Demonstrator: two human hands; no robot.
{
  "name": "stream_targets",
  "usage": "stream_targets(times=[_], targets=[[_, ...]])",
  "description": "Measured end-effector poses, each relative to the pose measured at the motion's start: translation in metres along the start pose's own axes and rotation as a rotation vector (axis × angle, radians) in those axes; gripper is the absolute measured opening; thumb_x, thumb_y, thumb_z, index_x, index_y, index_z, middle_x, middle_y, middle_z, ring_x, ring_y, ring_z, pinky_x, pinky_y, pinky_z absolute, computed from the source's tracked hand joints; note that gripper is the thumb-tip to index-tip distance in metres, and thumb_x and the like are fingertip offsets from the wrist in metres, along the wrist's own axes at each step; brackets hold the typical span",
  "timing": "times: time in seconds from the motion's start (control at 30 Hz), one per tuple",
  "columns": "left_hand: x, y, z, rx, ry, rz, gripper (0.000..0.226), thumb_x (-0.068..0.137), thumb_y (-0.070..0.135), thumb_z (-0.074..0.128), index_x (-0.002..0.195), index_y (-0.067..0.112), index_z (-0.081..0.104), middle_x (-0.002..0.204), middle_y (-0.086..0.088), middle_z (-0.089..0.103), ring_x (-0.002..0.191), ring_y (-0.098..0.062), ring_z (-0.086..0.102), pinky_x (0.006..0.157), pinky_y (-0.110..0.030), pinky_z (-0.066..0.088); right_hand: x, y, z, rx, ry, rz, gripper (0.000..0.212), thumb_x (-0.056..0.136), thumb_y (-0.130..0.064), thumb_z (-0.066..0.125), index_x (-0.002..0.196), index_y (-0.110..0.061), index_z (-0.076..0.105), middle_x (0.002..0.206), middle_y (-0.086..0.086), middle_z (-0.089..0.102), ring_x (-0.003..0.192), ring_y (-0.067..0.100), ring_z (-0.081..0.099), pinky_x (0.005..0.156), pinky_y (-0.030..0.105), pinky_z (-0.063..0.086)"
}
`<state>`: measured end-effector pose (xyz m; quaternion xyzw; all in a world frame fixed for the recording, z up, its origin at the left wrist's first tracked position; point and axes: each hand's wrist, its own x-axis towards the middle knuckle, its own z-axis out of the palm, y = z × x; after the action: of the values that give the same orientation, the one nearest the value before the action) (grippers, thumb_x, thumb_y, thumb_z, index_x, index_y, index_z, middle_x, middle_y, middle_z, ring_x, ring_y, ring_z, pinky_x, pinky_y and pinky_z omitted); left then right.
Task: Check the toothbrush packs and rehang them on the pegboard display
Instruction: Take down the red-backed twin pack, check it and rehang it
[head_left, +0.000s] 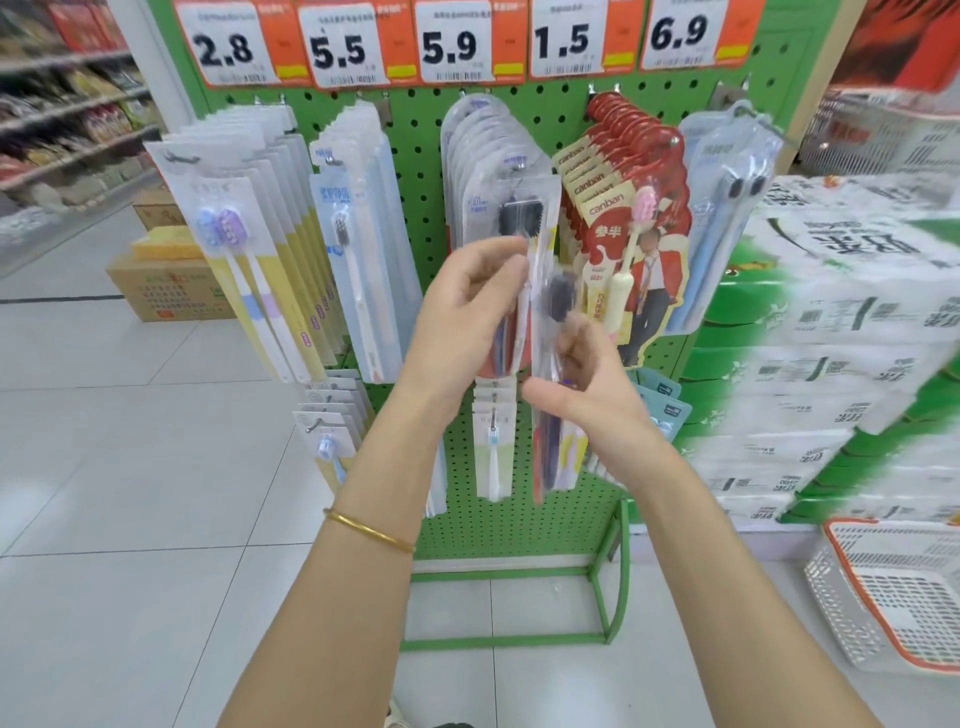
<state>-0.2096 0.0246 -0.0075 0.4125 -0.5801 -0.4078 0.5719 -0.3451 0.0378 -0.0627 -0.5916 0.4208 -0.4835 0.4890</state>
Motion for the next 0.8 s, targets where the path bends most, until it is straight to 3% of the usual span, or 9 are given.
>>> stream_targets(times=[0.07, 0.17, 0.27, 0.37, 0.47, 0.6, 0.8], targets=[[0.0, 0.009, 0.001, -0.039, 0.056, 0.071, 0.026, 0.092, 0.034, 0.05, 0.105, 0.015, 0.063, 0.106, -0.005, 0.065, 0.096, -0.012, 0.061, 0.088, -0.033, 0.051, 0.004, -0.012, 0.004, -0.146, 0.146, -0.069, 0.072, 0.059, -0.033, 0.079, 0.118, -0.026, 0.038, 0.101, -0.015, 0.045, 0.078, -0.021, 0.046, 0.069, 0.001, 0.037], [-0.001, 0.019, 0.003, -0.001, 0.059, 0.184, 0.009, 0.098, 0.022, 0.05, 0.095, 0.019, 0.058, 0.087, 0.009, 0.057, 0.078, 0.005, 0.053, 0.075, -0.014, 0.044, 0.014, -0.022, 0.013, -0.275, 0.308, -0.155, 0.08, 0.061, -0.036, 0.085, 0.12, -0.028, 0.031, 0.105, -0.019, 0.042, 0.09, -0.019, 0.046, 0.073, 0.0, 0.036], [0.006, 0.021, 0.003, 0.085, 0.108, 0.243, 0.005, 0.095, 0.013, 0.057, 0.095, 0.017, 0.058, 0.083, 0.01, 0.057, 0.07, 0.005, 0.052, 0.068, -0.013, 0.043, 0.025, -0.024, 0.023, -0.392, 0.458, -0.211, 0.092, 0.056, -0.054, 0.079, 0.127, -0.021, 0.032, 0.117, -0.007, 0.042, 0.11, 0.008, 0.047, 0.089, 0.021, 0.041], [0.017, 0.021, 0.0, 0.135, 0.172, 0.249, 0.014, 0.093, 0.008, 0.057, 0.089, 0.022, 0.059, 0.08, 0.008, 0.056, 0.065, 0.004, 0.049, 0.065, -0.014, 0.043, 0.035, -0.028, 0.031, -0.48, 0.559, -0.219, 0.096, 0.058, -0.054, 0.08, 0.13, -0.012, 0.033, 0.113, -0.007, 0.036, 0.113, 0.017, 0.044, 0.081, 0.024, 0.035], [0.024, 0.021, -0.001, 0.156, 0.221, 0.238, 0.011, 0.093, 0.008, 0.056, 0.092, 0.018, 0.06, 0.077, 0.011, 0.055, 0.063, 0.005, 0.048, 0.065, -0.013, 0.042, 0.042, -0.033, 0.036, -0.564, 0.624, -0.222, 0.097, 0.06, -0.058, 0.077, 0.131, -0.009, 0.034, 0.114, -0.004, 0.038, 0.114, 0.021, 0.045, 0.074, 0.025, 0.031], [0.032, 0.018, -0.002, 0.19, 0.256, 0.23, 0.008, 0.093, 0.008, 0.056, 0.095, 0.014, 0.06, 0.078, 0.013, 0.056, 0.064, 0.008, 0.05, 0.064, -0.01, 0.041, 0.05, -0.031, 0.041, -0.593, 0.643, -0.214, 0.099, 0.06, -0.062, 0.073, 0.132, -0.008, 0.033, 0.125, 0.004, 0.043, 0.114, 0.023, 0.044, 0.076, 0.031, 0.035], [0.039, 0.012, -0.002, 0.203, 0.274, 0.23, 0.009, 0.093, 0.008, 0.057, 0.097, 0.016, 0.058, 0.082, 0.012, 0.058, 0.066, 0.008, 0.051, 0.065, -0.01, 0.043, 0.058, -0.025, 0.042, -0.626, 0.679, -0.21, 0.098, 0.062, -0.061, 0.075, 0.131, -0.006, 0.033, 0.121, 0.005, 0.044, 0.111, 0.027, 0.047, 0.077, 0.037, 0.04]])
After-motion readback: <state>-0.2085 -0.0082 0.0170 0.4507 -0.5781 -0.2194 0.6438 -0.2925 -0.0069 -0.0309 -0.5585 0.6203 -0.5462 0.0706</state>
